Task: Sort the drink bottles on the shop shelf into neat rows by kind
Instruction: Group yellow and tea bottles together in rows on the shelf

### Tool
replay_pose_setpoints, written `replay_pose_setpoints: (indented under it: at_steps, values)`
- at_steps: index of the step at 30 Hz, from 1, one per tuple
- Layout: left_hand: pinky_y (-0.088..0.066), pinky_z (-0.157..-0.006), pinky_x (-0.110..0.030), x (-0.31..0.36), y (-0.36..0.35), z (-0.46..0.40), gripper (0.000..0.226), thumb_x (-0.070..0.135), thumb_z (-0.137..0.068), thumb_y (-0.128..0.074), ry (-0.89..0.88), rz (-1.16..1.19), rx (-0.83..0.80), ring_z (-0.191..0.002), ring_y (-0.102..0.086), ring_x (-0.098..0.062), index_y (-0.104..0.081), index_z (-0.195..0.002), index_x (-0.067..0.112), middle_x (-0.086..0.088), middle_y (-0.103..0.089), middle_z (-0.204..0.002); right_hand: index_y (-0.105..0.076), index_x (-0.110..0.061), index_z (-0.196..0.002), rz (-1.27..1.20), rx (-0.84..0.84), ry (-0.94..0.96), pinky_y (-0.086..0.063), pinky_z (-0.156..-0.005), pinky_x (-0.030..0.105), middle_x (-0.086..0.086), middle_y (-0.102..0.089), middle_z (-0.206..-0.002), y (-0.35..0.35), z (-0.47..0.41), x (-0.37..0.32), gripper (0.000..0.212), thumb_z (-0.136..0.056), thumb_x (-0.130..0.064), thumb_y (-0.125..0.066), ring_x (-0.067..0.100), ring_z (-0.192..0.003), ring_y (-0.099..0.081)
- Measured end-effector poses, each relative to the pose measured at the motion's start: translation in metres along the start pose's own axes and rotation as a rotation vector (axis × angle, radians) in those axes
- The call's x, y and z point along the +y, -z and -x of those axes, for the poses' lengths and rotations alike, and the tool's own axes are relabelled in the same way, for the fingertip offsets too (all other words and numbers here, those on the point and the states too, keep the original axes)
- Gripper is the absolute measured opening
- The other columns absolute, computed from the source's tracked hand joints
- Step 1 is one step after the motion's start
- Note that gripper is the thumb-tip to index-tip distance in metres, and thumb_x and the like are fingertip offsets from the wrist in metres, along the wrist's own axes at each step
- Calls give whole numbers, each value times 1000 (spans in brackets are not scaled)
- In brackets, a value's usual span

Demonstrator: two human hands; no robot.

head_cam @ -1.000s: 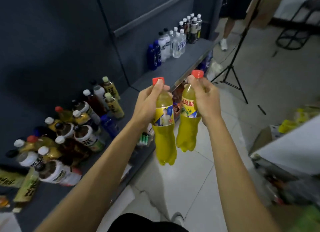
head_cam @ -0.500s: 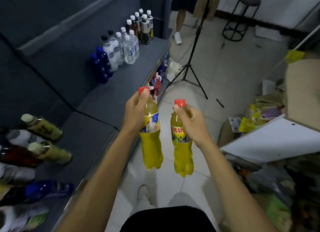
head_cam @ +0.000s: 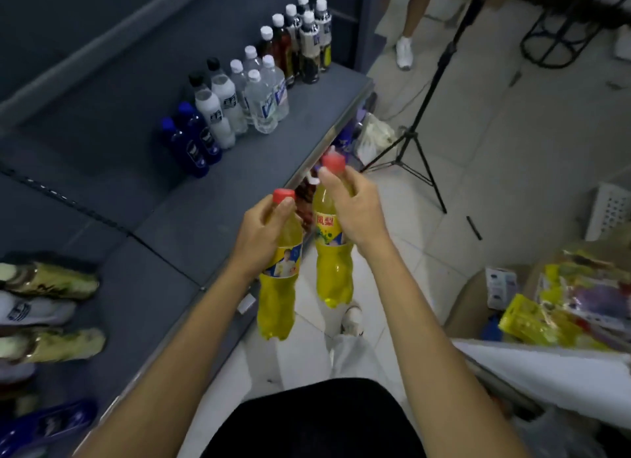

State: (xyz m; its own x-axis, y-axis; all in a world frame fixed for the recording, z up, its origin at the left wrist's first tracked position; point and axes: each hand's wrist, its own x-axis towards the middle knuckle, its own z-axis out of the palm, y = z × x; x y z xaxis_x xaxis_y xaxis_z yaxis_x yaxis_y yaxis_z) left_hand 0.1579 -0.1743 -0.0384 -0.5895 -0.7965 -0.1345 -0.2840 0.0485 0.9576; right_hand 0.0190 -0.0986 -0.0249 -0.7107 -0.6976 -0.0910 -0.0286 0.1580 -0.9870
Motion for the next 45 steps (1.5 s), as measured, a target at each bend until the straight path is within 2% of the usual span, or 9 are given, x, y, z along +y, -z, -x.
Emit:
replay_pose_setpoints:
  at_steps: [4,13,17,24,27,32,36,41,45]
  values:
    - [-53,-73,-30,9,3,-32,23,43,-94,-54,65,68,181,-73,-66,-7,-63,-85,23,5,-70,-80,-69,-28,-92,-3,-188,-20,-55,-87,45,-2,-73,-90,-11,-46,8,20,-89,-46,-61,16,-88,-69]
    - [-50,-74,-19,-3,51,-89,14,36,-89,-63,50,103,492,-81,-63,-4,-63,-93,23,2,-69,-89,-61,-26,-80,89,-574,105,-45,-67,21,-19,-60,-67,-90,-124,3,12,-87,-28,-71,-1,-67,-54]
    - [-49,-79,-27,-29,92,-125,42,53,-86,-54,28,87,628,-87,-65,-16,-63,-98,14,-8,-69,-93,-65,-21,-83,147,-660,146,-51,-68,35,-14,-63,-71,-145,-161,-2,11,-85,-29,-73,3,-69,-56]
    - [-48,-73,-14,-61,164,-167,33,48,-84,-60,90,47,805,-80,-62,5,-64,-100,20,18,-66,-85,-71,-13,-90,344,-671,284,-49,-71,33,-8,-65,-81,-250,-207,6,17,-80,-25,-77,10,-82,-60]
    - [-43,-69,-6,-75,183,-178,23,32,-84,-71,156,37,843,-77,-60,12,-65,-101,19,21,-63,-84,-67,-12,-82,373,-661,275,-45,-73,30,-2,-57,-86,-284,-218,14,14,-77,-22,-75,2,-81,-52]
    - [-33,-80,-2,-96,205,-195,18,17,-79,-77,165,-90,978,-89,-51,11,-66,-90,7,1,-55,-98,-63,-26,-74,525,-694,277,-37,-64,27,-3,-54,-82,-320,-233,10,15,-78,-27,-78,17,-78,-50]
    - [-32,-76,-1,-103,214,-205,21,18,-79,-76,229,-140,1003,-82,-46,2,-67,-87,1,-10,-53,-94,-72,-17,-97,823,-737,469,-42,-76,39,5,-63,-86,-344,-241,3,28,-78,-37,-75,28,-91,-47]
    - [-39,-84,-24,-119,222,-212,30,26,-78,-75,284,-203,999,-97,-55,-24,-69,-102,9,-8,-60,-102,-68,-15,-92,967,-722,677,-29,-80,39,2,-67,-94,-367,-245,9,31,-74,-39,-75,30,-93,-46]
    - [-48,-82,-34,-126,233,-219,30,21,-76,-77,312,-161,1041,-92,-59,-20,-70,-103,11,-5,-64,-100,-67,-17,-95,1036,-713,714,-26,-83,39,1,-67,-93,-375,-247,13,33,-74,-41,-75,30,-97,-45]
